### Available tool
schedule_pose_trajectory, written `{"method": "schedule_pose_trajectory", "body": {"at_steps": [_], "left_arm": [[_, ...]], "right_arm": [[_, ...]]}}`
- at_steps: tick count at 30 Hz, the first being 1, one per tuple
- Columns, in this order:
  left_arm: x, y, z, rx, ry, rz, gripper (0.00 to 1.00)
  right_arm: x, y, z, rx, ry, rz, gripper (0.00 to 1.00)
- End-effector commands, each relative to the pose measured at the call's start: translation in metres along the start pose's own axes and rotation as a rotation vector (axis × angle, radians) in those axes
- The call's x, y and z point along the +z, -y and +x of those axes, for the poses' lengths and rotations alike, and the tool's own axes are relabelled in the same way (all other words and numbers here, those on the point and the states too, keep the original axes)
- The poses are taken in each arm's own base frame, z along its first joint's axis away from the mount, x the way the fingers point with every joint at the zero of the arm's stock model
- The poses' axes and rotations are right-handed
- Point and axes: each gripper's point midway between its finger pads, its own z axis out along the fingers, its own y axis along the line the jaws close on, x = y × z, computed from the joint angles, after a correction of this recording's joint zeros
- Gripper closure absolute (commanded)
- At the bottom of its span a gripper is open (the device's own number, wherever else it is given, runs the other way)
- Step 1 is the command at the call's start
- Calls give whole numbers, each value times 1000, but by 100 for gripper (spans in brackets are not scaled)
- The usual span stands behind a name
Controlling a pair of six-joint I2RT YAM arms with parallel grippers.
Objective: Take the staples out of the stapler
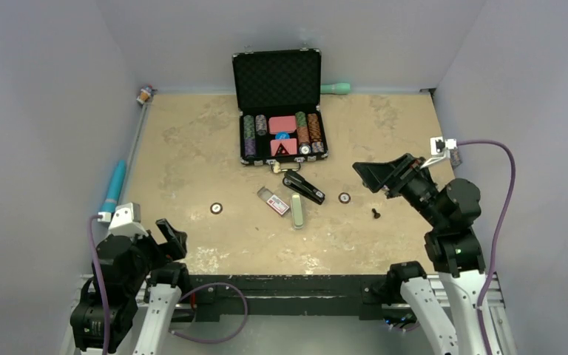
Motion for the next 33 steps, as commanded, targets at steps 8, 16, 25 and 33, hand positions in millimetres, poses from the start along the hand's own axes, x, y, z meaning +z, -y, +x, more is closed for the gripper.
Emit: {"method": "schedule_pose_trajectory", "body": {"at_steps": [8,16,25,33], "left_arm": [[1,6,-4,22,-38,16,0],[-8,17,2,-21,-212,12,0],[-8,49,-12,-47,-260,143,2],[8,54,-8,-42,-316,159,2]], "right_arm": [[3,40,8,-102,-137,218,2],[4,71,29,-102,-250,356,2],[10,99,52,-170,-411,537,5],[50,89,106,-189,-571,518,9]]}}
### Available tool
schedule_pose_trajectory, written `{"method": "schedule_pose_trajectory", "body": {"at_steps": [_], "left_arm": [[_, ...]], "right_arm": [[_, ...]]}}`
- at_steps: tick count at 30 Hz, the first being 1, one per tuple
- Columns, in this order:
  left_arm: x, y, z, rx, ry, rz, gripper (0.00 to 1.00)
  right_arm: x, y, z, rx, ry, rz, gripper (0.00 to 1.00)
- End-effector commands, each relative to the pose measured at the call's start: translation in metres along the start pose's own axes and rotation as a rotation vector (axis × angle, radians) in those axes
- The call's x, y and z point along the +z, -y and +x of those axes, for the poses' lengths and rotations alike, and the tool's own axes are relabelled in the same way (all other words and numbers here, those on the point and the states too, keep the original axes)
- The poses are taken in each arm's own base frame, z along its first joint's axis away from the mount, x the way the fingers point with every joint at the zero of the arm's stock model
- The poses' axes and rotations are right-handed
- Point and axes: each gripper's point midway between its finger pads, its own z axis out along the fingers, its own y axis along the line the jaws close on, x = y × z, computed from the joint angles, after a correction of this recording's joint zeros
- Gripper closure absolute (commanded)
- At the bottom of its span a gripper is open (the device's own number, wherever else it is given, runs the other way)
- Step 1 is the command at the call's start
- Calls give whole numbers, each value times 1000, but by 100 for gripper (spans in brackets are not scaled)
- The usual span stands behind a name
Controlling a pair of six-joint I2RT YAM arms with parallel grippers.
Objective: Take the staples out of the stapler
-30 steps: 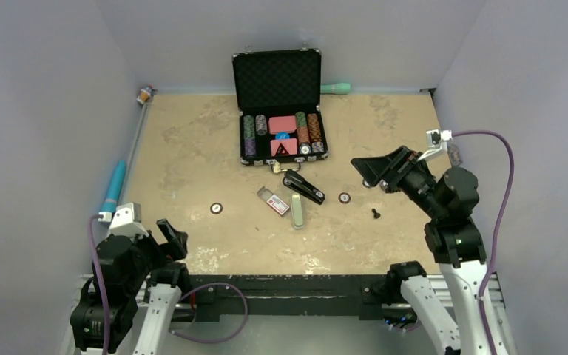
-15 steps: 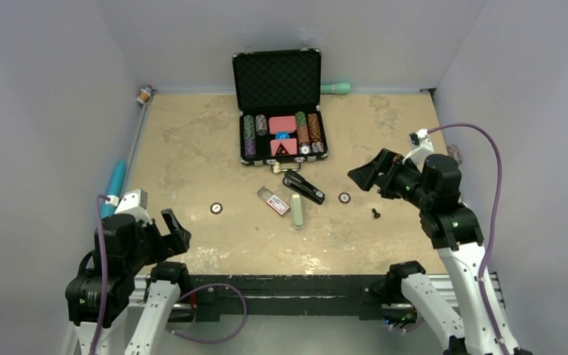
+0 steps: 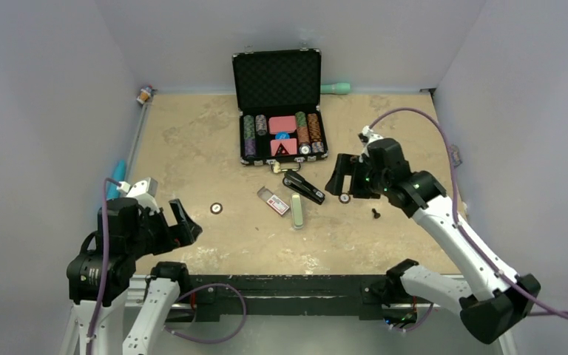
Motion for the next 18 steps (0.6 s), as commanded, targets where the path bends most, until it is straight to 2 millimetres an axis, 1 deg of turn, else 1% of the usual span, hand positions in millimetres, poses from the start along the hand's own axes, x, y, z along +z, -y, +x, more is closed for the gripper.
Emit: {"method": "schedule_pose_trajectory", "body": {"at_steps": [1,4,9,11,12,15,18], "left_arm": [[8,8,-5,11,-11,42,2],[11,1,-3,20,-10,14,4],[15,-7,6,40,-2,-3,6],[15,-11,9,44,13,-12,6],[16,-12,9,43,20,-9,6],[16,-12,8,52,37,-6,6],[18,-15,4,55,47,-26,6]], "right_arm": [[16,-25,-7,-20,2,4,10],[35,-37,3,-46,-48,7,12],[66,-37,-3,-131,-67,47,13],[80,-38,-2,-181,-100,44,13],[90,-38,3,-199,-135,47,15],[102,-46,12,-214,-198,13,20],[111,-50,17,-212,-212,19,21]]}}
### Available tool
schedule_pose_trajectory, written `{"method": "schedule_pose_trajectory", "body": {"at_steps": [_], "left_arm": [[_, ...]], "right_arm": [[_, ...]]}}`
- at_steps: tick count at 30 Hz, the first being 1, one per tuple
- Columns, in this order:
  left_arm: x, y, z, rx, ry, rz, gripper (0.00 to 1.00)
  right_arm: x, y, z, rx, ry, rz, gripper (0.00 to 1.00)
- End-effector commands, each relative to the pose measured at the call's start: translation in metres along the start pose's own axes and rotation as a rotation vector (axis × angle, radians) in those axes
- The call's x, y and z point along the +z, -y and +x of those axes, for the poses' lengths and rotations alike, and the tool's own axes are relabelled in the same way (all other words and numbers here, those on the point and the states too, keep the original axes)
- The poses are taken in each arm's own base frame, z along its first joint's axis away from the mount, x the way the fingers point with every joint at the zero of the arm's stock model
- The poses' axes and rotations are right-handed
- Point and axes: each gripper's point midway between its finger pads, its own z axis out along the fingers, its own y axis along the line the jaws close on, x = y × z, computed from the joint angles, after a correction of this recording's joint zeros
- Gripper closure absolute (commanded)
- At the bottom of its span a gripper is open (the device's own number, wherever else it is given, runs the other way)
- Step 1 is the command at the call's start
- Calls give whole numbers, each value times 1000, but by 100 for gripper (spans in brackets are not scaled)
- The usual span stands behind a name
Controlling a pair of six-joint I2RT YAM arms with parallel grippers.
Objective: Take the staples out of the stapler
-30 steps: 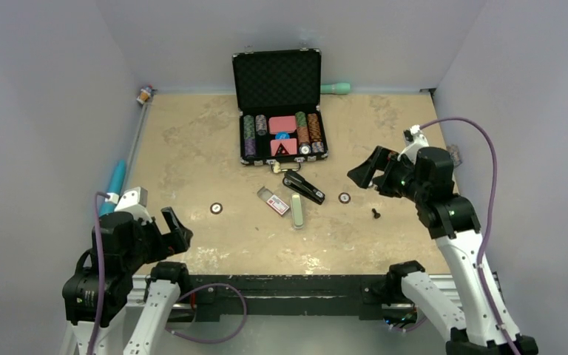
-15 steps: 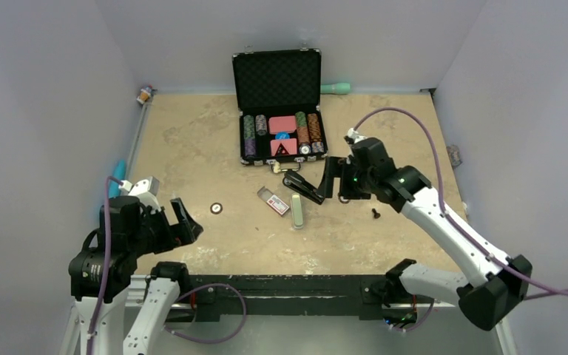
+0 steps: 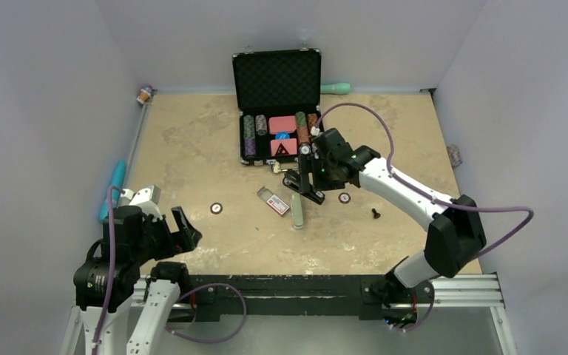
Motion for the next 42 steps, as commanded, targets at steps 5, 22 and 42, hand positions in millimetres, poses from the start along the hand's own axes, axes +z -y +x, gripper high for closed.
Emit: {"method": "schedule_pose_trajectory", "body": {"at_steps": [5,22,42], "left_arm": [[5,-11,-17,30,83,-59,5],[13,-17,-25,22,116,-91,4],[13,-16,-23,24,118,-81,4]], "right_arm": [[17,-21,-13,-13,15,-24,23],[77,-34,10,-106,-94,103,26],[98,-13,43,-130,-150,192,50]]}}
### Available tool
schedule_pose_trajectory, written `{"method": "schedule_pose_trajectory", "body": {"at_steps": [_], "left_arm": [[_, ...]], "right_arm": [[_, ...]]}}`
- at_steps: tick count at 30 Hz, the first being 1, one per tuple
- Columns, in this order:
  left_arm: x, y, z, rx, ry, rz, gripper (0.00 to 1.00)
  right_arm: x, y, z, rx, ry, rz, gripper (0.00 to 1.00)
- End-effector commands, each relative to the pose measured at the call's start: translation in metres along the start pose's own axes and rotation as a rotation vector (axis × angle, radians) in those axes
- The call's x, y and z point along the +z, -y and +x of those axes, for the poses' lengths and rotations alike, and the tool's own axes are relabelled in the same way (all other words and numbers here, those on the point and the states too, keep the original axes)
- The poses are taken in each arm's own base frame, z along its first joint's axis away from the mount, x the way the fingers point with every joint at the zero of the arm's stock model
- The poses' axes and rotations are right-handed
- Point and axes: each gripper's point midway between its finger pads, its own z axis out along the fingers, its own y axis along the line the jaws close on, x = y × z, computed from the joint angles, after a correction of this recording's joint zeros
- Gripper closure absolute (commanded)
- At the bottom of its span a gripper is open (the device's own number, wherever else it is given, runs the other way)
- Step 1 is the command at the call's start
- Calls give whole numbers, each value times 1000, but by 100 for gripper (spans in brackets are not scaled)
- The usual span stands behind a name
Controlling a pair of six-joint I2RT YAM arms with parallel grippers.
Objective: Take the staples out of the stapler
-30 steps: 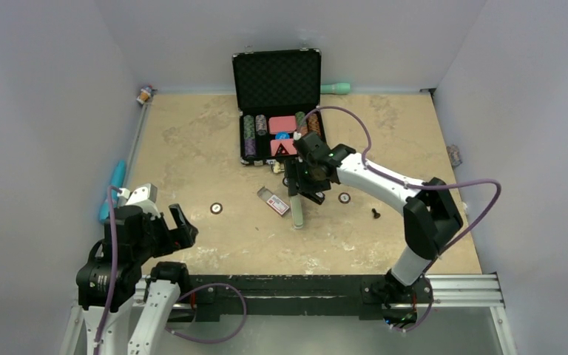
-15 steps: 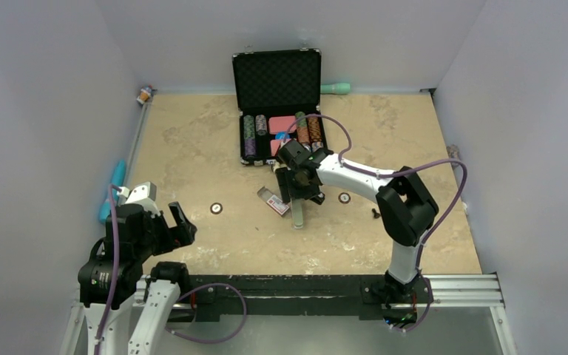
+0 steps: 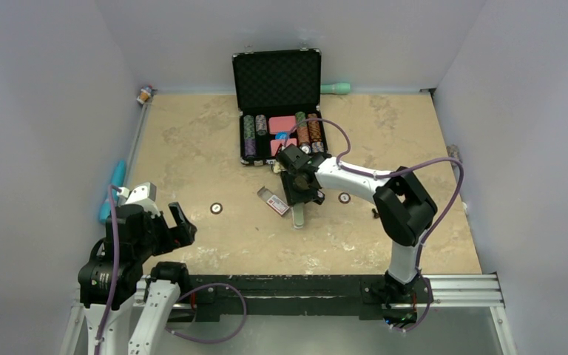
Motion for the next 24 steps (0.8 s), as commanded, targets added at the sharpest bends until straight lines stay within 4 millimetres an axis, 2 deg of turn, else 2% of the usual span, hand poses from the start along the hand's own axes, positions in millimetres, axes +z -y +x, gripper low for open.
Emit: {"method": "schedule_pose_trajectory", "body": {"at_steps": [1,4,7,9,12,13,19,21,24], "left_arm": [[1,3,-9,16,43,15,4],[2,3,-9,16,41,16,4],[1,3,-9,16,42,17,4],[1,3,-8,16,42,19,4],[2,4,-8,17,38,23,4],[3,4,-8,17,35,23,4],[-2,5,-8,22,56,33,4],[-4,6,-9,22,60,40,3],[-10,8,-7,17,29,42,3]], "right_arm": [[6,0,5,-11,6,27,51],[7,-1,9,-25,1,36,52],[5,0,12,-28,-1,41,61],[2,2,12,-30,3,45,72],[-6,4,10,-38,14,46,98],[-11,4,8,-40,20,45,100],[-52,1,-8,-44,84,6,100],[-70,-9,-16,-57,117,-56,100],[-99,-34,-26,-77,158,-212,100]]}}
